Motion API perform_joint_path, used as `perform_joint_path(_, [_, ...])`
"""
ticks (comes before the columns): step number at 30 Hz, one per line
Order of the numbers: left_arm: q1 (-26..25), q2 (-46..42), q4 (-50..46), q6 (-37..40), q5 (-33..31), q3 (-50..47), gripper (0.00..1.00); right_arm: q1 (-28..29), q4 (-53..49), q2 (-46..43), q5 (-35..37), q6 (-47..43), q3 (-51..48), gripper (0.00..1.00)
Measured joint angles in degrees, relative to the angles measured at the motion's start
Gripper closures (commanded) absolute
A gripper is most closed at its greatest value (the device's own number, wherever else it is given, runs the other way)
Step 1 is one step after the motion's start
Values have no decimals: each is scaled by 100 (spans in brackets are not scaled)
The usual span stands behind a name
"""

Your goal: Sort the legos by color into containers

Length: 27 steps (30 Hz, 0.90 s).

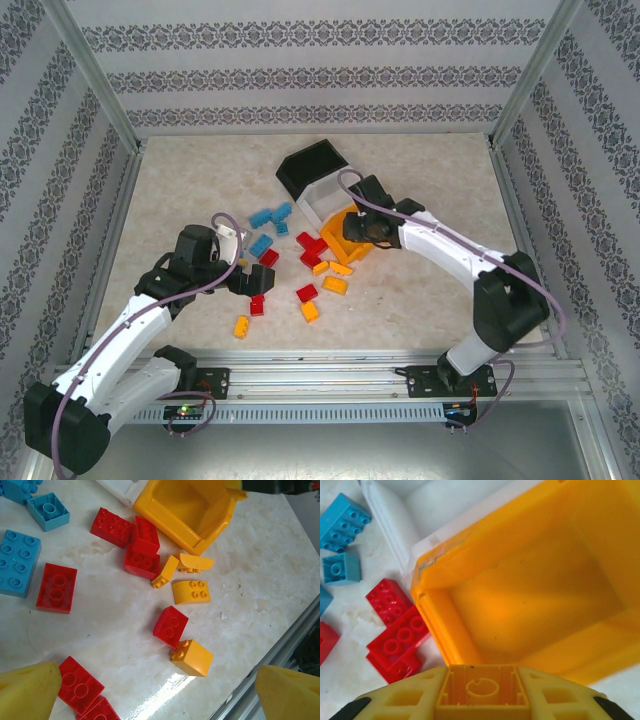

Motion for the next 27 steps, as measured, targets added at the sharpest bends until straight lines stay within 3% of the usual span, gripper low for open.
perform_joint_path(12, [-2, 57, 0, 20, 2, -2, 0, -197, 48, 1298, -186, -221, 595, 63])
perform_joint_path(16, [-2, 81, 0, 37, 2, -2, 0, -205, 107, 1556, -223, -280, 667, 52])
perform_joint_path(19, [-2, 87, 0, 39, 0, -2, 0, -236, 103, 1576, -249, -313, 673, 45])
perform_joint_path(27, [-4, 151, 0, 63, 0, -2, 0, -212, -44, 1075, -74, -435, 658, 41])
